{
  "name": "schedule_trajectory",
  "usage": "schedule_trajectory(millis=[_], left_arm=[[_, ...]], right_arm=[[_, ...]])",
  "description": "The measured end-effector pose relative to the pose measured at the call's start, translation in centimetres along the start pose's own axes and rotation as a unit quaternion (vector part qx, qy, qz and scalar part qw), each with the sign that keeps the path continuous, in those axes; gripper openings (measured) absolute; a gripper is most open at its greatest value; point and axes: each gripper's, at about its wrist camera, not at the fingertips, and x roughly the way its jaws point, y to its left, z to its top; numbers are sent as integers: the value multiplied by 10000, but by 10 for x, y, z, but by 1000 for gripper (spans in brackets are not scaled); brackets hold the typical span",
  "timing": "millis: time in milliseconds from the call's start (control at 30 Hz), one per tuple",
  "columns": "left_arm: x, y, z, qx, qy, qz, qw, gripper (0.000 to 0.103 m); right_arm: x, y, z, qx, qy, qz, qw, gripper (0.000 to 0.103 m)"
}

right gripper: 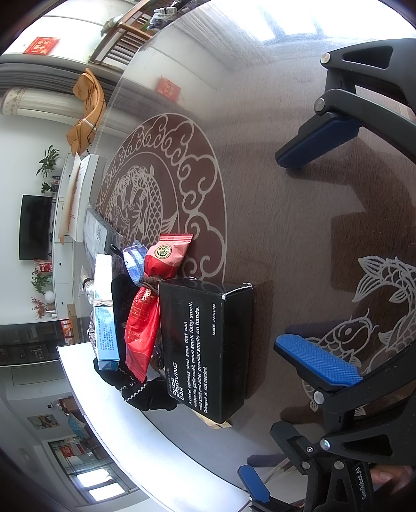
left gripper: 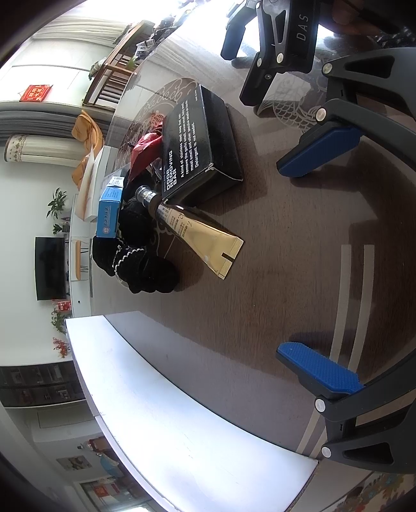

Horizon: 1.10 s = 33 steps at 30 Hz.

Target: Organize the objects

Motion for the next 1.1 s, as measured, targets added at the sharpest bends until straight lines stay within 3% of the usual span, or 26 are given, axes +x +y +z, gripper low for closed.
schedule_trajectory(millis=[533,1100], left_arm=[[0,1,0,-16,43,1,10000,103],[-12,15,-12,233,404,-169,9988,103]], right_arm=[[0,0,0,0,0,1,10000,103],[-1,1,0,-4,2,9,10000,103]])
